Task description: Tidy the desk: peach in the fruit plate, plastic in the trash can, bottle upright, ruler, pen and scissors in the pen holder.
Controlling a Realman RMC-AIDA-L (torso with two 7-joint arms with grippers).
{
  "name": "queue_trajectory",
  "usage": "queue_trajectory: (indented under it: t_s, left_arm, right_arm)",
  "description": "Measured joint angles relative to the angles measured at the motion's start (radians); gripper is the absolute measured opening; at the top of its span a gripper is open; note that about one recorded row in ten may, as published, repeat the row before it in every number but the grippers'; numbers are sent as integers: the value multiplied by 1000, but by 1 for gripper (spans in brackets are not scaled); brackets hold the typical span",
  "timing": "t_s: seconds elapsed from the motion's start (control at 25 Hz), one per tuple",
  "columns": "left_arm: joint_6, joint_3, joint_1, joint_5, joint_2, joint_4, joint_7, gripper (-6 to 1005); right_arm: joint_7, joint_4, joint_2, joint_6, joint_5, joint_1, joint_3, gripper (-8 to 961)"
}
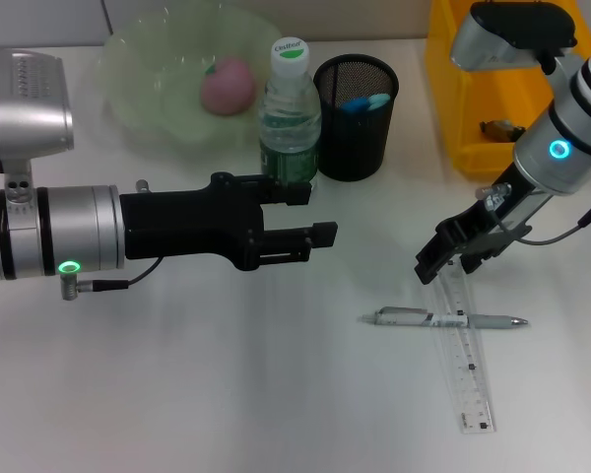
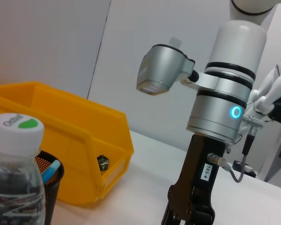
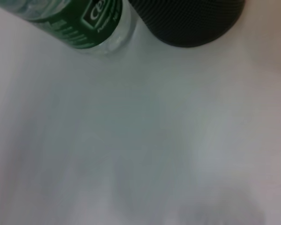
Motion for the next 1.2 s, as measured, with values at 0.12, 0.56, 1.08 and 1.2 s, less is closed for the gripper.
queue_trajectory:
  t_s: [0.12, 0.56, 1.08, 1.2]
  left_arm:
    - [0, 0, 1, 2, 0, 0, 0, 659]
    - [0, 0, 1, 2, 0, 0, 0, 659]
    - [0, -2, 0, 3, 2, 0, 0, 658]
    - [0, -2, 0, 0, 2, 0, 0, 658]
  right_arm:
    - [0, 0, 3, 0, 0, 1, -1, 655]
    - [0, 5, 6, 16, 1, 1, -17, 655]
    - [0, 18, 7, 20, 8, 2, -17, 656]
    - [0, 18, 7, 19, 8, 3, -17, 656]
